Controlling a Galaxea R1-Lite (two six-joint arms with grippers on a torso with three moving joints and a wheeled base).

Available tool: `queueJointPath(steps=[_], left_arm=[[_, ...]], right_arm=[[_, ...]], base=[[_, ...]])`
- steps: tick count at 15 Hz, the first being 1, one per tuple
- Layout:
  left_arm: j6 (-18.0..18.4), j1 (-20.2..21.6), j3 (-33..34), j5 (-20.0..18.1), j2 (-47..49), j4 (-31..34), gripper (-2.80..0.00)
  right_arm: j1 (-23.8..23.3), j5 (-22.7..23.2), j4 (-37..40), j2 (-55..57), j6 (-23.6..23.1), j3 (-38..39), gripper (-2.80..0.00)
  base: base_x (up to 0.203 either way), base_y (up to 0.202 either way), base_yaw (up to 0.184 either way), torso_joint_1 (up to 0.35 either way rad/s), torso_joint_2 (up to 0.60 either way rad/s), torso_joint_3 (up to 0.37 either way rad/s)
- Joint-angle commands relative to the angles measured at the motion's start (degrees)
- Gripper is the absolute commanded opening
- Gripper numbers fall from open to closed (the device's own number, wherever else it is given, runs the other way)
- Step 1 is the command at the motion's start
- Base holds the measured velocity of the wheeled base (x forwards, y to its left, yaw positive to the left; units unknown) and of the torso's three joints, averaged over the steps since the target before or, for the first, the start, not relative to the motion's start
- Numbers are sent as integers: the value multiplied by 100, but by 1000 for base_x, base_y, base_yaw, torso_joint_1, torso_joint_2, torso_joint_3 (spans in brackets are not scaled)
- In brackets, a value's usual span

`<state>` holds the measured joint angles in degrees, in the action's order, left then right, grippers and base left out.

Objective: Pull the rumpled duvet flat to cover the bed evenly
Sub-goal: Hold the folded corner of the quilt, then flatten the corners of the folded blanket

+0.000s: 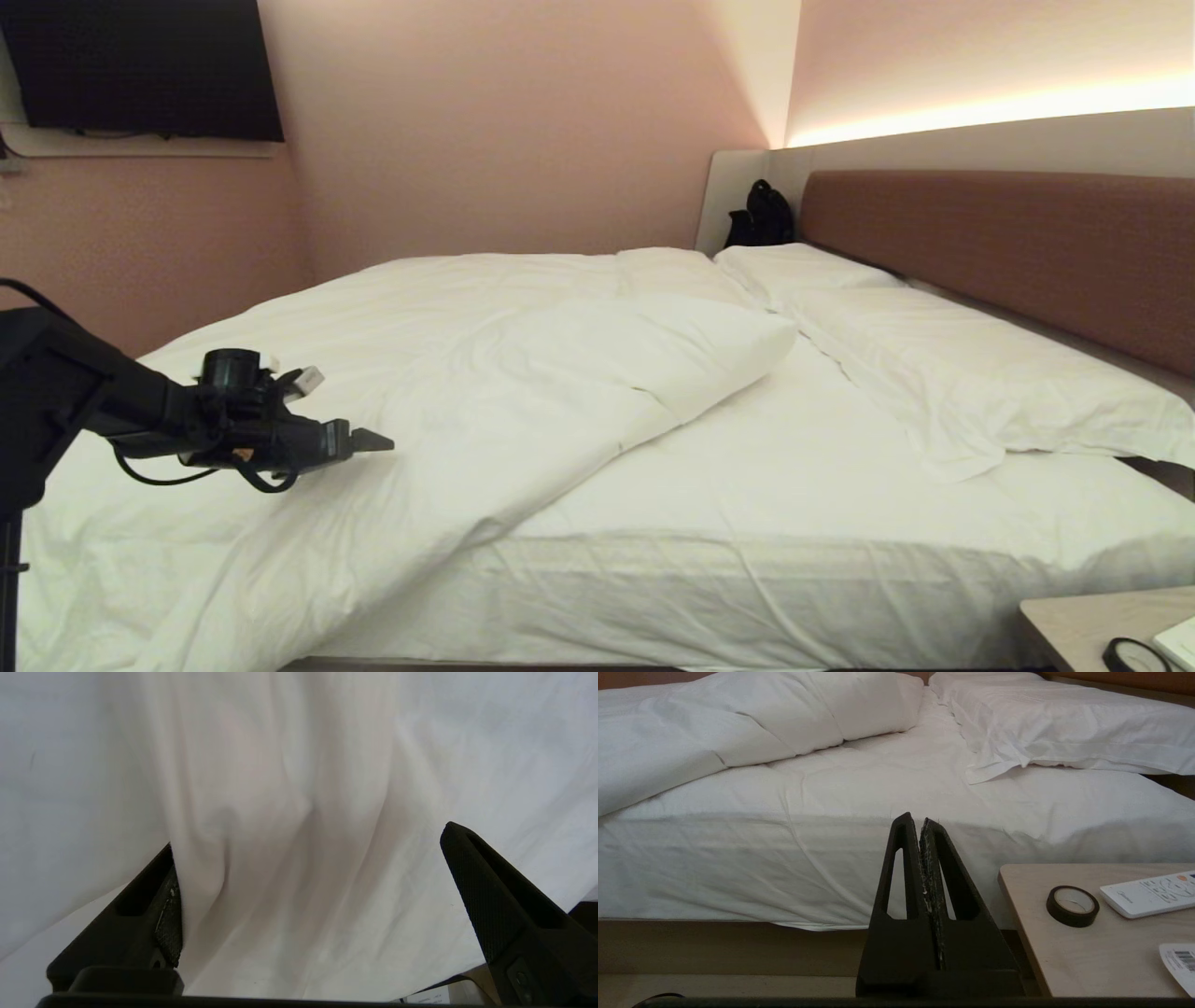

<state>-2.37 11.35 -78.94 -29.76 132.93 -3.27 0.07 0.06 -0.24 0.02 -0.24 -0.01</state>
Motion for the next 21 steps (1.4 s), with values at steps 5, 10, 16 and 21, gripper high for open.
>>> queueJointPath(steps=[5, 10, 16, 21], left_arm=[[35, -36, 142, -4, -92, 11, -280], [508, -201, 821, -181, -436, -24, -280], [554, -477, 1667, -599, -1399, -2, -280], [633, -823, 3321, -1141, -2895, -12, -280]], right_arm=[[1, 3, -2, 6, -2, -8, -280], [1, 3, -2, 6, -2, -8, -280], [1, 3, -2, 6, -2, -8, -280], [1, 3, -2, 6, -2, 1, -280]], base=[[0, 0, 0, 0, 0, 0], [0, 0, 0, 0, 0, 0], [0, 0, 0, 0, 0, 0], [0, 0, 0, 0, 0, 0]])
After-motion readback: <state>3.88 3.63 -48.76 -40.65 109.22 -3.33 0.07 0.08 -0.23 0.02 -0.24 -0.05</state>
